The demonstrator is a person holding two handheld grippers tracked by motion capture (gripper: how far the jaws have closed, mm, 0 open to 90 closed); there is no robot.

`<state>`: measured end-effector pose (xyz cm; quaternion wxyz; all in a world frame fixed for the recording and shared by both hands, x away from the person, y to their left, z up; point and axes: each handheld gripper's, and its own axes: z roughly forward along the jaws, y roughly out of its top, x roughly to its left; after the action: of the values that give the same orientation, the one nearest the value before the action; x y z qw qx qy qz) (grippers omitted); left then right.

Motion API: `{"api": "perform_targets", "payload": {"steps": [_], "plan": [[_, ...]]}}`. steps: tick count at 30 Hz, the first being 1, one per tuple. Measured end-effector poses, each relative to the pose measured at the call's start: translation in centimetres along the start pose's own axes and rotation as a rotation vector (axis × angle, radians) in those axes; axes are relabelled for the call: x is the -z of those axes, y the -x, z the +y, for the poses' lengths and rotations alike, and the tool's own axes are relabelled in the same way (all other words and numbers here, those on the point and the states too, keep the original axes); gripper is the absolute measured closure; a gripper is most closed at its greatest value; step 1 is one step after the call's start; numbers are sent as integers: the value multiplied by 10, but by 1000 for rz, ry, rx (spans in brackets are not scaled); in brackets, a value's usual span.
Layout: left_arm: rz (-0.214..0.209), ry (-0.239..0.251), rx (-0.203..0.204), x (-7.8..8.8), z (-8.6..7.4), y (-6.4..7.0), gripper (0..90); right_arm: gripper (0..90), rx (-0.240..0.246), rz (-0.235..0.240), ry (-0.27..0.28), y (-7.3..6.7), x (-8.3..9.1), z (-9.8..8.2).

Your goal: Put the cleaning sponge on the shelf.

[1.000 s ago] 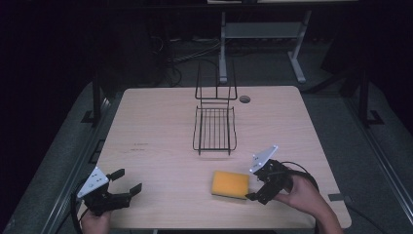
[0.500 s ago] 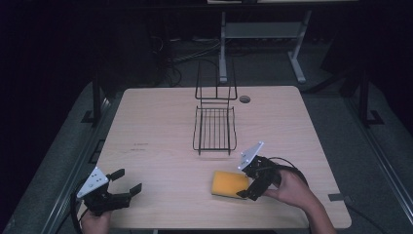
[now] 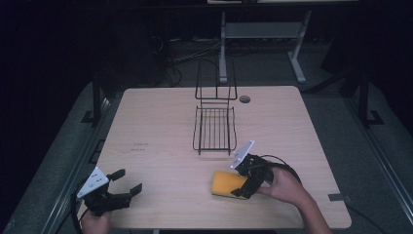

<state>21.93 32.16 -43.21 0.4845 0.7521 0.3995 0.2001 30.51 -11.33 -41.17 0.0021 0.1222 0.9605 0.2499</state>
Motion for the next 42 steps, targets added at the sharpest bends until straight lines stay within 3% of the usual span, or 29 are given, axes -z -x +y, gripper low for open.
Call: {"api": "perform_targets", "payload": {"steps": [42], "plan": [[-11, -2, 0, -1, 0, 0, 134, 151, -4, -1, -48, 4, -31, 1]]}}
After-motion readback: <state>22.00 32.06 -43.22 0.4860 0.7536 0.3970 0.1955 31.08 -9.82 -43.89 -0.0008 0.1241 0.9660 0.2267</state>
